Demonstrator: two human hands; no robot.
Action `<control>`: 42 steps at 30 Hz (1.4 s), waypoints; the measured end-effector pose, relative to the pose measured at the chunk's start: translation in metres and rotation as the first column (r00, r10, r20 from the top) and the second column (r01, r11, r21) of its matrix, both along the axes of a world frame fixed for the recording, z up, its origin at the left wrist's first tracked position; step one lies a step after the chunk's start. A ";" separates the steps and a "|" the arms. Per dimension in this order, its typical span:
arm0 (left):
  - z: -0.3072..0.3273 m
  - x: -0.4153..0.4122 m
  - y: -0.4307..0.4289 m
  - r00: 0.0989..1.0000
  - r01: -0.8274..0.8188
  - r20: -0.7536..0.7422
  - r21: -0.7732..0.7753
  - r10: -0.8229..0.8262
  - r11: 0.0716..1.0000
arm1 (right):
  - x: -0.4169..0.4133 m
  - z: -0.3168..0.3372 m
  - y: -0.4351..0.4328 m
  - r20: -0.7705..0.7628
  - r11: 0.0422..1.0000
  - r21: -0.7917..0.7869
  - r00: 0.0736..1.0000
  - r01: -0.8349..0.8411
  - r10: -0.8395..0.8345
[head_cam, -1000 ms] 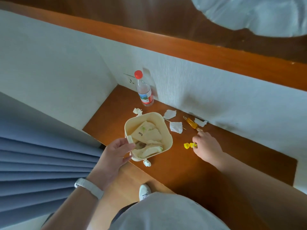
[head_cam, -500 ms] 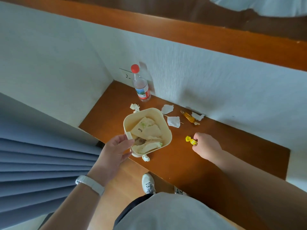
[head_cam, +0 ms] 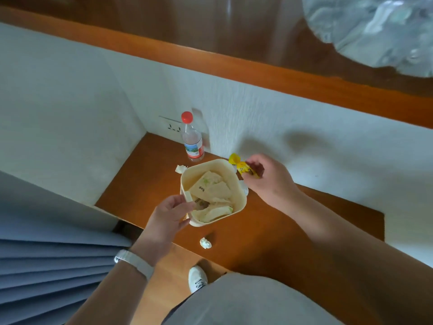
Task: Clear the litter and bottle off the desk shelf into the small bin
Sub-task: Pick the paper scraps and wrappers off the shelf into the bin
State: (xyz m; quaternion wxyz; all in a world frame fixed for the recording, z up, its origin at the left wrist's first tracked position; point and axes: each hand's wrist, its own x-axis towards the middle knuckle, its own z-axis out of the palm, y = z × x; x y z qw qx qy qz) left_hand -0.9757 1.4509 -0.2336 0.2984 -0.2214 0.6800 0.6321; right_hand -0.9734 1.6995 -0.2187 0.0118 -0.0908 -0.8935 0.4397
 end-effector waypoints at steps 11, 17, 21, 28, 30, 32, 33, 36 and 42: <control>0.002 -0.018 -0.014 0.998 0.069 -0.017 0.024 -0.068 0.997 | -0.022 -0.001 -0.050 -0.047 0.858 0.362 0.912 -0.366 0.408; 0.000 -0.027 -0.016 0.999 0.041 -0.008 0.000 -0.041 0.999 | -0.028 -0.009 -0.036 -0.100 0.877 0.334 0.912 -0.347 0.399; -0.003 -0.032 -0.014 1.000 -0.004 -0.001 -0.026 0.004 1.000 | -0.025 -0.022 -0.011 -0.094 0.924 0.308 0.959 -0.227 0.267; 0.000 -0.030 -0.008 0.998 -0.059 0.026 -0.038 0.060 0.998 | -0.011 -0.107 0.065 0.304 0.882 0.436 0.951 -0.182 0.046; -0.001 -0.028 -0.006 0.997 -0.069 0.040 -0.040 0.070 0.997 | -0.005 -0.127 0.078 0.364 0.866 0.455 0.931 -0.209 0.033; -0.001 -0.026 -0.005 0.996 -0.080 0.041 -0.048 0.082 0.996 | -0.005 -0.143 0.087 0.375 0.858 0.470 0.927 -0.209 0.020; -0.001 -0.025 -0.004 0.996 -0.083 0.038 -0.050 0.085 0.995 | -0.007 -0.150 0.089 0.370 0.852 0.481 0.929 -0.207 0.017; 0.001 -0.023 -0.003 0.996 -0.087 0.027 -0.043 0.088 0.995 | -0.016 -0.163 0.093 0.365 0.846 0.492 0.931 -0.205 0.013; 0.003 -0.016 0.003 0.992 -0.122 0.014 -0.047 0.123 0.991 | -0.031 -0.177 0.097 0.346 0.823 0.541 0.938 -0.172 -0.031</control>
